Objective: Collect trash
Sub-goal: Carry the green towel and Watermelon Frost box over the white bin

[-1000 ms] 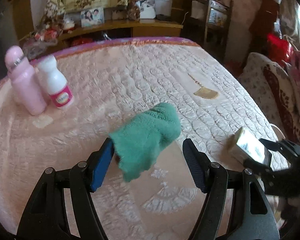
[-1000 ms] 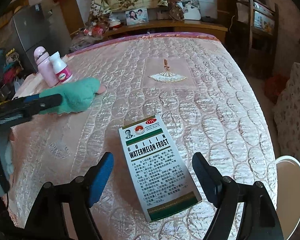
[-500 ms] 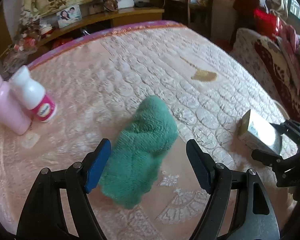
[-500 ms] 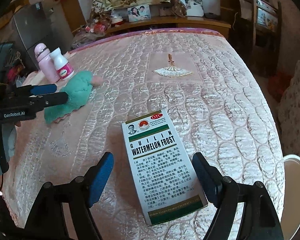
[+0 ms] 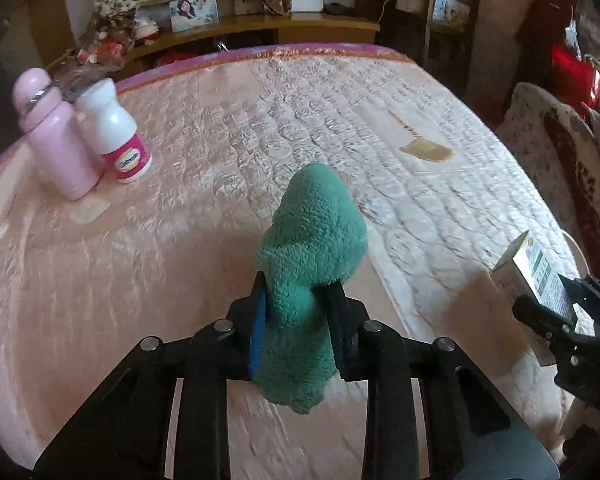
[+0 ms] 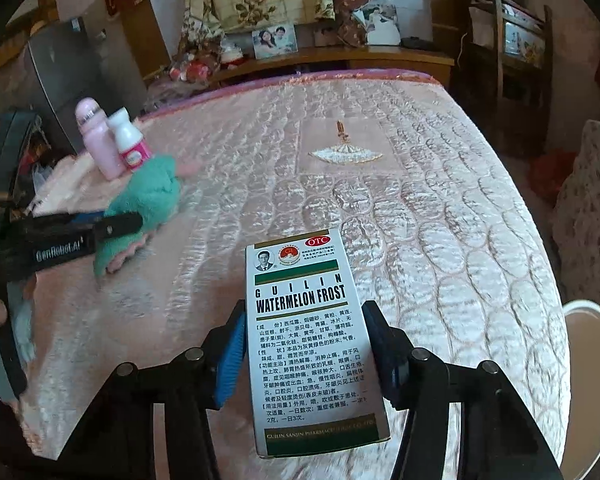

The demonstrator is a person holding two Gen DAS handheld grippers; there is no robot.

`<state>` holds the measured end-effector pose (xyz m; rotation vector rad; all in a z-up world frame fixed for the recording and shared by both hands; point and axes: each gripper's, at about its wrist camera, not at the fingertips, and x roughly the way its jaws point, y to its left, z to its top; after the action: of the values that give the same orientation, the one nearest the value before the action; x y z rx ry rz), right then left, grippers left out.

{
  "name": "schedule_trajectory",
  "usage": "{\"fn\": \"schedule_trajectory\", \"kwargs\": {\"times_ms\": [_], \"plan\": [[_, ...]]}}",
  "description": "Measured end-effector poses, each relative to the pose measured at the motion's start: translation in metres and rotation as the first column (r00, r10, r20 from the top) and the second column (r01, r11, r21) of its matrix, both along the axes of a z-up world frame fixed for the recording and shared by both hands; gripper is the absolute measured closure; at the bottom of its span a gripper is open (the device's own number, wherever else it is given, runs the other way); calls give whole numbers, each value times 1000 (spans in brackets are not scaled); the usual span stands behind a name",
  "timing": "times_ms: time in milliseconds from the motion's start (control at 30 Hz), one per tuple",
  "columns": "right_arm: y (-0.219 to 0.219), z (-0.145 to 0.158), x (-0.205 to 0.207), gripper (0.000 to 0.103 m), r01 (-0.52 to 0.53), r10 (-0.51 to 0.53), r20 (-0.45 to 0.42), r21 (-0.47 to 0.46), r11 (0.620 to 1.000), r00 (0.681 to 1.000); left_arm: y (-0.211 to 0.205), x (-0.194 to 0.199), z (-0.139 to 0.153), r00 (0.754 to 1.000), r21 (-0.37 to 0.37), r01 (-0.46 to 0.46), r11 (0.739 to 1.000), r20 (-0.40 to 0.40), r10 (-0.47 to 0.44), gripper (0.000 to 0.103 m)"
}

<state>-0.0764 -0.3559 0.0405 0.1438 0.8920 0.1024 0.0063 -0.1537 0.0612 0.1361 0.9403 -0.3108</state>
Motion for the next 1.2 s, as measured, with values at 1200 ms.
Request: {"fn": "schedule_trajectory", "kwargs": {"times_ms": [1200], "plan": [[-87, 68, -155, 49, 178, -184, 164, 55, 983, 969, -113, -150, 60, 985, -119, 109, 987, 146, -91, 80]]}}
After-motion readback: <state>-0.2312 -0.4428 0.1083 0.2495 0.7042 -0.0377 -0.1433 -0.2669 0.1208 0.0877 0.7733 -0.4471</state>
